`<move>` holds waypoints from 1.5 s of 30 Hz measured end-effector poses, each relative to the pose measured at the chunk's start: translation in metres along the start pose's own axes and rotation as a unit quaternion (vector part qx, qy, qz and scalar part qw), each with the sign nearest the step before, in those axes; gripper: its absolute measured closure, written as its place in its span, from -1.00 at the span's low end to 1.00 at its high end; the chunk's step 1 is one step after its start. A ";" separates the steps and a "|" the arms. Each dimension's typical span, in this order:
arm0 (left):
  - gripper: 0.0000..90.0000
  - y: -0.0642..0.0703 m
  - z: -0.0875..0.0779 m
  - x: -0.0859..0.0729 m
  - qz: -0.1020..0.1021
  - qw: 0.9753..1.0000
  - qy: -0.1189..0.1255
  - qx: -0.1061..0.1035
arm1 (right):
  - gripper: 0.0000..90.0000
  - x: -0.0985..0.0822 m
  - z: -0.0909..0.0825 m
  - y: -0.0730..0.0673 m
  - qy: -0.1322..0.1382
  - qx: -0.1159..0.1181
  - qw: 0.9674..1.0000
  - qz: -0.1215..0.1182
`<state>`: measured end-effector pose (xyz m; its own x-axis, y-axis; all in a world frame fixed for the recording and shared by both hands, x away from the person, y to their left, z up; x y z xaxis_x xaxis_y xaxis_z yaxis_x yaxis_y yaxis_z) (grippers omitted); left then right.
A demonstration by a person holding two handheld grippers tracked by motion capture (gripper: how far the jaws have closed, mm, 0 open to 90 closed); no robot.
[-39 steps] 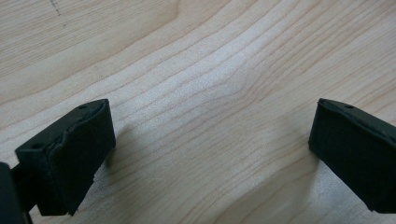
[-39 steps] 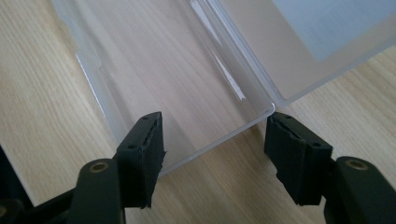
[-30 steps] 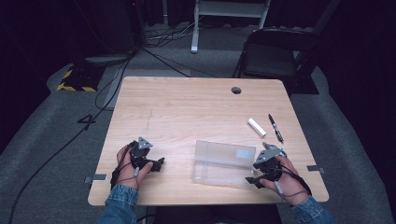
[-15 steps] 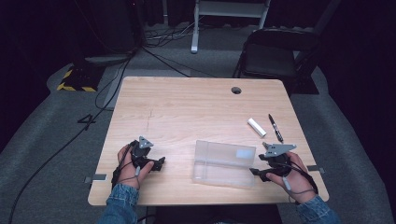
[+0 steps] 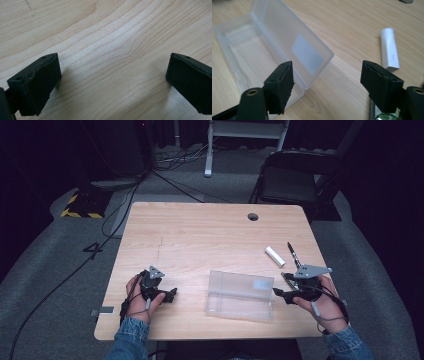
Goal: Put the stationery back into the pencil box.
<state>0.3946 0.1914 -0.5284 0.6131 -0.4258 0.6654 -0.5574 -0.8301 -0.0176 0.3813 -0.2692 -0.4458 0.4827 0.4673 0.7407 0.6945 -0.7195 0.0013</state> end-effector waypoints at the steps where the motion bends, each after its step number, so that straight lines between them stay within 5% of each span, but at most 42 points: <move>1: -0.99 0.000 0.000 0.000 0.000 1.000 0.000 0.000 | -0.31 0.001 -0.001 0.003 0.001 -0.002 1.000 -0.001; 17: -0.99 0.000 0.000 0.000 0.000 1.000 0.000 0.000 | 0.01 0.011 0.001 0.045 0.016 -0.059 0.997 0.045; 26: -0.99 0.000 0.000 0.000 0.001 1.000 0.000 0.000 | 0.05 0.028 0.013 0.083 -0.012 -0.084 0.995 0.054; 33: -0.99 0.000 0.000 0.000 0.000 1.000 0.000 0.000 | 0.03 0.037 0.026 0.100 -0.037 -0.100 0.993 0.052; 45: -0.99 -0.001 0.000 0.000 0.003 1.000 0.001 0.001 | 0.06 0.041 0.045 0.132 -0.062 -0.112 0.986 0.104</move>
<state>0.3954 0.1916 -0.5284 0.6085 -0.4307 0.6665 -0.5608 -0.8276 -0.0228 0.5170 -0.3221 -0.4462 0.6734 0.3478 0.6524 0.4450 -0.8954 0.0181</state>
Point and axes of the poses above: each handheld gripper's, and its own axes: z roughly forward along the jaws, x roughly out of its top, y roughly to its right, the point moved 3 cm from there along z, roughly forward along the jaws, and after that the axes turned 4 degrees about z, right-handed, at the moved point
